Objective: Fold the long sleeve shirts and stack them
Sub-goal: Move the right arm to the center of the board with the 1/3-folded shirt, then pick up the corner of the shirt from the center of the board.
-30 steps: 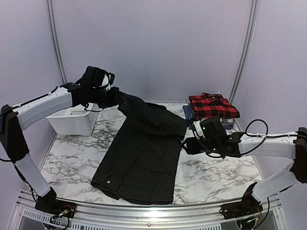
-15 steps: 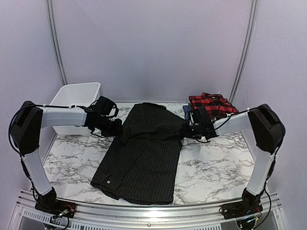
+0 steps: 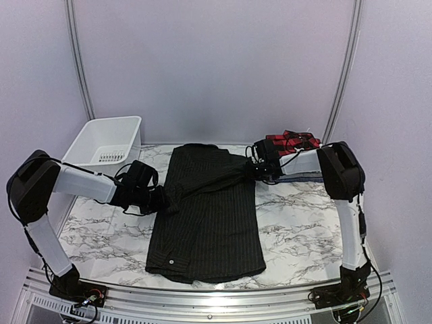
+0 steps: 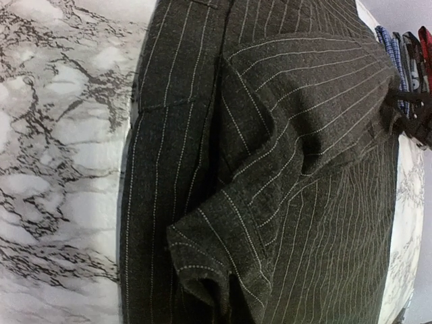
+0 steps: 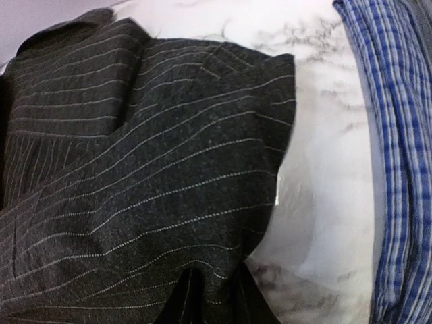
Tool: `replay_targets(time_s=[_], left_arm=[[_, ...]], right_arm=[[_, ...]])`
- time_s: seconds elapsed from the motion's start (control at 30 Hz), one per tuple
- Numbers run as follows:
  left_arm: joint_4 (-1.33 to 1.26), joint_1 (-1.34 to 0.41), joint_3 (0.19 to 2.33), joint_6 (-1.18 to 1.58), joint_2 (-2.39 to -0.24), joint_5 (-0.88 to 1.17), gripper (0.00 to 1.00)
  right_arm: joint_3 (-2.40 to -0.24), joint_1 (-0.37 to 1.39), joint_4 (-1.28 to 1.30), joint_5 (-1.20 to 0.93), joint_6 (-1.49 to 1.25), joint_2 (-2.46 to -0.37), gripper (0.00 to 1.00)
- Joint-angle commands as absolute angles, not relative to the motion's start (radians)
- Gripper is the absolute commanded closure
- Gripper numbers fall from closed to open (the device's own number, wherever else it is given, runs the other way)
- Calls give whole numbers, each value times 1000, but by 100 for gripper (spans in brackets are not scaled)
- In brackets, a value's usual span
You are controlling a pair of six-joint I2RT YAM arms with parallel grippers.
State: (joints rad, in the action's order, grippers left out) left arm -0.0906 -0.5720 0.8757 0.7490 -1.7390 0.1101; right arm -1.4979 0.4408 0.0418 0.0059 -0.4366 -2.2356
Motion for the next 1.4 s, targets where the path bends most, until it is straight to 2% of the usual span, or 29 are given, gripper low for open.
replay_targets(time_s=[0.0, 0.17, 0.3, 0.4, 0.8, 1.13, 1.37], left_arm=[[-187, -608, 849, 875, -1713, 73, 100], [-164, -609, 946, 856, -1733, 55, 100], [-102, -608, 1065, 798, -1741, 60, 100], [-59, -607, 1144, 751, -1750, 77, 100], [64, -605, 1380, 630, -1775, 127, 100], [86, -604, 1438, 605, -1761, 118, 100], [94, -604, 1460, 597, -1764, 120, 100]], right_arm=[[-1721, 382, 161, 10, -349, -2352, 82], [-1857, 377, 264, -72, -298, -2367, 67], [-1730, 388, 272, -75, -286, -2224, 54], [-1582, 397, 272, -71, -294, -2083, 49], [-881, 598, 274, -5, -467, -1461, 52], [-608, 732, 434, 83, -684, -1141, 54], [-529, 844, 503, 104, -806, -1059, 60]])
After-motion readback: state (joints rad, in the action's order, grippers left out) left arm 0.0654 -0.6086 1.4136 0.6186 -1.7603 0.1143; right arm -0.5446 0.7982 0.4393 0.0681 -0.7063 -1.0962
